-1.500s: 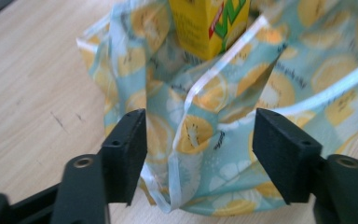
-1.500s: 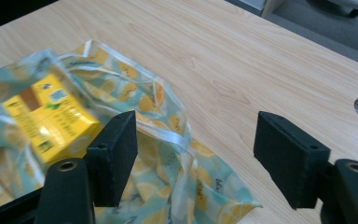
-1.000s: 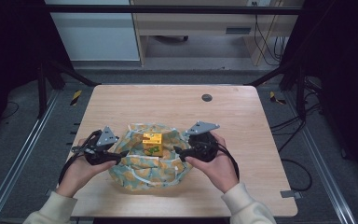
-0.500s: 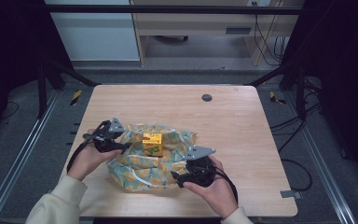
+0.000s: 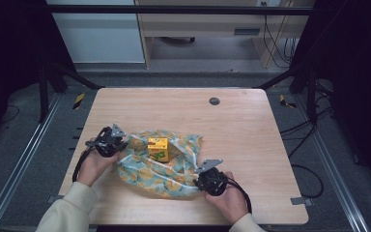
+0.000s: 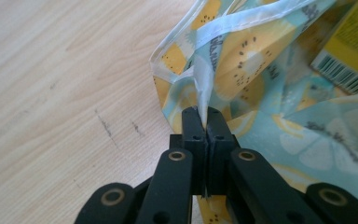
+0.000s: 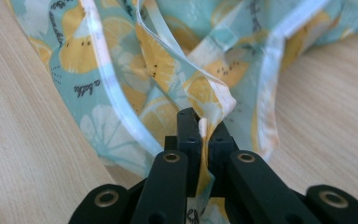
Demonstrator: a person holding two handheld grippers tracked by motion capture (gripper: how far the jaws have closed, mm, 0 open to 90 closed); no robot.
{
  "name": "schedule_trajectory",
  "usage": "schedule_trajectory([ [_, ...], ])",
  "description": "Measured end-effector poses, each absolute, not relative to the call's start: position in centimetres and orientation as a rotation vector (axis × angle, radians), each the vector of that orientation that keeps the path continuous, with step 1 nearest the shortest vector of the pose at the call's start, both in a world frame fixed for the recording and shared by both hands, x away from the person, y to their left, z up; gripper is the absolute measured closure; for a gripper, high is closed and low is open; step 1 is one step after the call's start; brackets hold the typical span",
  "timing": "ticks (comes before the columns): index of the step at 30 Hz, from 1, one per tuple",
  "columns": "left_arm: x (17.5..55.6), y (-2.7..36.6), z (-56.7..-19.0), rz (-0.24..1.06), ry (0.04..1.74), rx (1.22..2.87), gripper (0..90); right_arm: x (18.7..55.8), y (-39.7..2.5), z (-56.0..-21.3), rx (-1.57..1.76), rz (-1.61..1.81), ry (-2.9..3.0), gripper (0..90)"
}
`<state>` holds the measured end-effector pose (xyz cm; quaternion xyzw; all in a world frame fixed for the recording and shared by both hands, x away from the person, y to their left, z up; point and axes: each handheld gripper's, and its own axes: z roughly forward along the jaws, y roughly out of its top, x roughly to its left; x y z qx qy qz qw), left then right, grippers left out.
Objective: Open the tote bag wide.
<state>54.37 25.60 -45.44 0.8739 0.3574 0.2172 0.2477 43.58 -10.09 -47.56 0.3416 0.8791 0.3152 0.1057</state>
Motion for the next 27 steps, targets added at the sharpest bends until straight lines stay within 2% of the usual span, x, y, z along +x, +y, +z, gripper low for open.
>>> schedule_trajectory([
  [9,55.1,26.0,-46.4,0.607,0.997,2.388,89.7,43.9,-10.5,-48.6,1.024,0.885,2.641,88.8],
  [27,55.3,27.1,-47.0,0.626,1.046,2.358,90.0,43.6,-11.2,-48.2,1.014,0.856,2.618,89.2],
])
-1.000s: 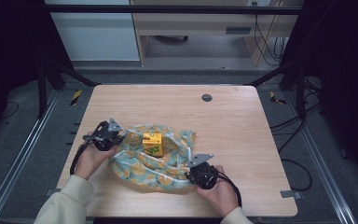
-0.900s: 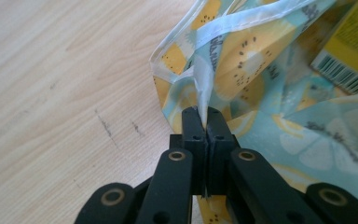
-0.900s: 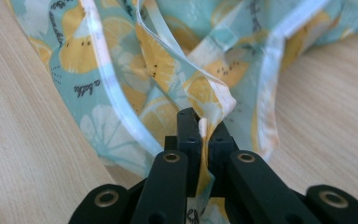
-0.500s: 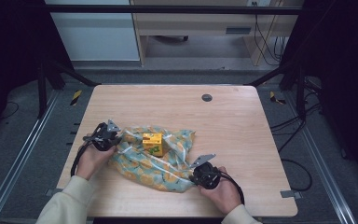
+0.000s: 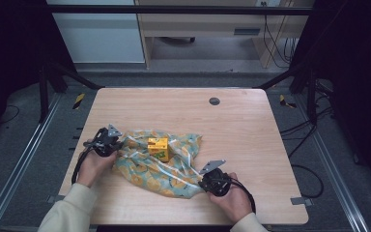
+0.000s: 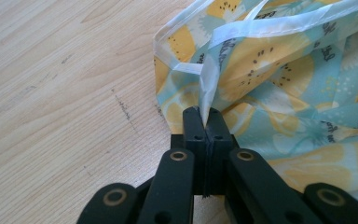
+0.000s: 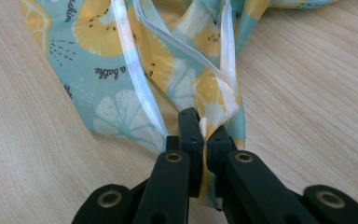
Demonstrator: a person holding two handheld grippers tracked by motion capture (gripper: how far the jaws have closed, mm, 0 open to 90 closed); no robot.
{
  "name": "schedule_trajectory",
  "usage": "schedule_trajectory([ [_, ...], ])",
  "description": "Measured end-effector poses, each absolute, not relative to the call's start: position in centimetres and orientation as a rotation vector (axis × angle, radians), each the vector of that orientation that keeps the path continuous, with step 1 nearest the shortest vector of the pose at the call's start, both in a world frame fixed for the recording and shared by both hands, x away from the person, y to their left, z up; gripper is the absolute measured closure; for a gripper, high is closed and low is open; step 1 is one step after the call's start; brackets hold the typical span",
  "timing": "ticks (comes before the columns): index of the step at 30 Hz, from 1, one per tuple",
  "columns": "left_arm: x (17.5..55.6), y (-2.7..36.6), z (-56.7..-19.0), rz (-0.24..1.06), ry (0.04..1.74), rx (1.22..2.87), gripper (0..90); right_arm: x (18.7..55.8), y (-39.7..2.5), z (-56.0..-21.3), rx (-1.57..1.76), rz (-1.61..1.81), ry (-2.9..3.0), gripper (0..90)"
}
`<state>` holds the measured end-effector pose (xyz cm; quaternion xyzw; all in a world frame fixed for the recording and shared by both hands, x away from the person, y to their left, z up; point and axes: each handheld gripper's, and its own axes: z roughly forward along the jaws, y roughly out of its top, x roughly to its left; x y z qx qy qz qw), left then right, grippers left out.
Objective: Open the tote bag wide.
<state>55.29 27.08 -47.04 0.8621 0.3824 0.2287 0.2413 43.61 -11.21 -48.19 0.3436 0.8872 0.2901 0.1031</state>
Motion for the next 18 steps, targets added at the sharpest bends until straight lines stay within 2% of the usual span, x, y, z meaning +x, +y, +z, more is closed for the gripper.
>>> schedule_trajectory([
  [9,55.2,27.5,-47.3,0.608,1.058,2.338,89.8,43.5,-11.4,-48.0,1.013,0.865,2.604,89.0],
  [11,55.0,27.7,-47.0,0.618,1.06,2.318,87.2,43.5,-11.4,-48.0,0.999,0.891,2.597,88.0],
  [14,54.8,27.7,-46.7,0.624,1.061,2.292,78.7,43.4,-11.4,-47.8,0.969,0.961,2.566,82.1],
  [16,54.4,27.7,-46.3,0.629,1.049,2.266,76.5,43.4,-11.3,-47.5,0.97,0.987,2.552,79.9],
  [18,53.9,27.7,-45.3,0.646,1.033,2.23,71.6,43.3,-10.9,-47.0,0.935,1.012,2.538,69.1],
])
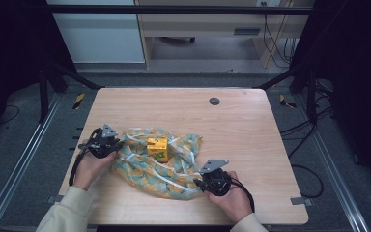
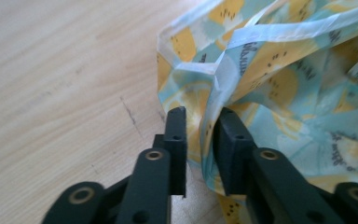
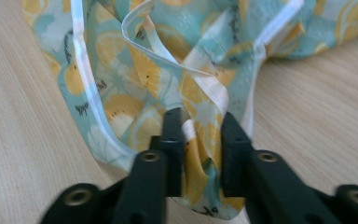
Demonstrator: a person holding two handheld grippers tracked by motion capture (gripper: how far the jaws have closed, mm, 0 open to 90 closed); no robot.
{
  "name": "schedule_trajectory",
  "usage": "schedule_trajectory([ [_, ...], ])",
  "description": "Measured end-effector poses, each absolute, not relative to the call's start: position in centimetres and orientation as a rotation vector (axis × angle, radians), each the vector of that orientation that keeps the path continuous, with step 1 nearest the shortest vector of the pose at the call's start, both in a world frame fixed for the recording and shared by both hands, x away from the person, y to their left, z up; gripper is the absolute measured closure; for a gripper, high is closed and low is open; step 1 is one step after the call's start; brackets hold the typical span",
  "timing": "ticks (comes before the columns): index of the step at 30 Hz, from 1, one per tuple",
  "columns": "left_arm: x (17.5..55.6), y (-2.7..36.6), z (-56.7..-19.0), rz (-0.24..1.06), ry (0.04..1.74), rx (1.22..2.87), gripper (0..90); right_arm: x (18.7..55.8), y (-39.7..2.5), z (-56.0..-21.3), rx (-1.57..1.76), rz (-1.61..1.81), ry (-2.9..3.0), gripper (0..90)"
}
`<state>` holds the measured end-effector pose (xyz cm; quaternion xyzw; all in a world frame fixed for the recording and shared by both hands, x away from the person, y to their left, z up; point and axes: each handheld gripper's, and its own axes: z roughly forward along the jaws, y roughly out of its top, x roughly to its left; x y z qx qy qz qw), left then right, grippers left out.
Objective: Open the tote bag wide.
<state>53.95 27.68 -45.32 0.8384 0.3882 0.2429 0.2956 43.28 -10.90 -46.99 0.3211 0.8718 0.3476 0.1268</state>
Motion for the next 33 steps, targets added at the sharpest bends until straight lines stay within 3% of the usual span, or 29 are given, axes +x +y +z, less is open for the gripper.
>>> schedule_trajectory([
  [6,53.2,26.8,-43.5,0.669,0.995,2.187,47.2,43.0,-10.2,-45.1,0.88,1.07,2.492,43.5],
  [13,52.3,25.9,-41.6,0.69,0.953,2.146,30.0,42.9,-9.9,-43.6,0.847,1.146,2.441,27.0],
  [21,50.3,27.5,-40.3,0.666,0.991,2.1,15.2,44.8,-11.3,-42.5,0.987,1.196,2.333,12.0],
  [26,49.2,29.4,-40.6,0.691,1.058,2.078,3.9,46.5,-13.1,-42.3,1.089,1.199,2.263,8.2],
  [33,47.9,32.5,-41.7,0.682,1.107,2.034,4.6,47.3,-16.1,-42.7,1.213,1.174,2.16,6.8],
])
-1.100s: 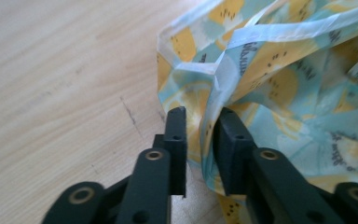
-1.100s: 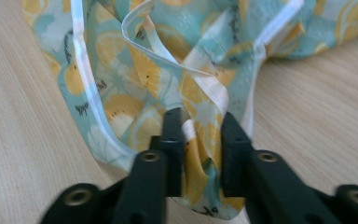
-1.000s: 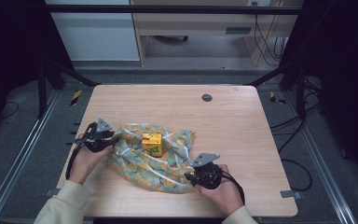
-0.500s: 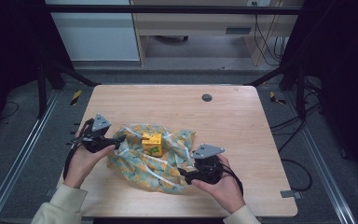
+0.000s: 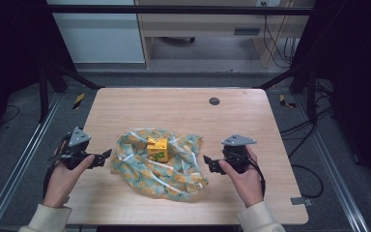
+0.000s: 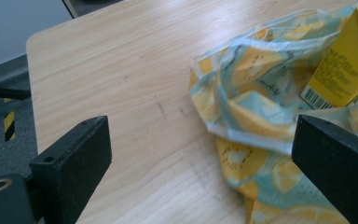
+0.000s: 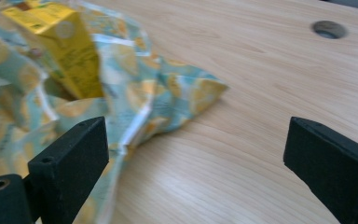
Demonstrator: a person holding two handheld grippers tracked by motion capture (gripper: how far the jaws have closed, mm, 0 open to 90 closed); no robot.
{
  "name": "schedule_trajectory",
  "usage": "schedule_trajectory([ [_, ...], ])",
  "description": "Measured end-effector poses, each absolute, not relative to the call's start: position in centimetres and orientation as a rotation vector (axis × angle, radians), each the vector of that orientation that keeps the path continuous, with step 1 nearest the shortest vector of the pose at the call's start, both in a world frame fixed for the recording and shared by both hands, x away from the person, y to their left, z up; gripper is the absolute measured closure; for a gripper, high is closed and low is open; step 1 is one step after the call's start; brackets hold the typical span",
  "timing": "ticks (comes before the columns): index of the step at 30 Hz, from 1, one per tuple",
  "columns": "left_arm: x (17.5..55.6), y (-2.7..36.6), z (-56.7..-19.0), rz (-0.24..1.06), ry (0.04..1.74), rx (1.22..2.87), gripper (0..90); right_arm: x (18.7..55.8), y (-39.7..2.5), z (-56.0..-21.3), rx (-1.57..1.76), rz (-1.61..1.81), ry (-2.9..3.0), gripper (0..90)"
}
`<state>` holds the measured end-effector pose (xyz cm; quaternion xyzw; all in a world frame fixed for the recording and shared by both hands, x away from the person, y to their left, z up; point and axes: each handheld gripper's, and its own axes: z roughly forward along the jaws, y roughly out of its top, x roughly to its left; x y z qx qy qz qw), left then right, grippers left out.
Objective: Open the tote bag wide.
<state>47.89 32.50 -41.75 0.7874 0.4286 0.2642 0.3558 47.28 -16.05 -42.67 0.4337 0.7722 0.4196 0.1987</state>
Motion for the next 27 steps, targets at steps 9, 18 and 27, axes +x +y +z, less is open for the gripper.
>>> schedule_trajectory([
  [9,48.0,34.7,-43.8,0.667,1.187,2.051,4.7,47.3,-20.3,-43.4,1.321,1.1,2.05,7.4],
  [18,48.2,35.2,-44.8,0.67,1.205,2.078,4.8,47.4,-23.1,-44.6,1.412,1.047,1.995,8.1],
  [27,48.6,35.4,-45.8,0.676,1.226,2.132,4.7,47.6,-24.7,-45.8,1.486,1.004,1.991,8.4],
])
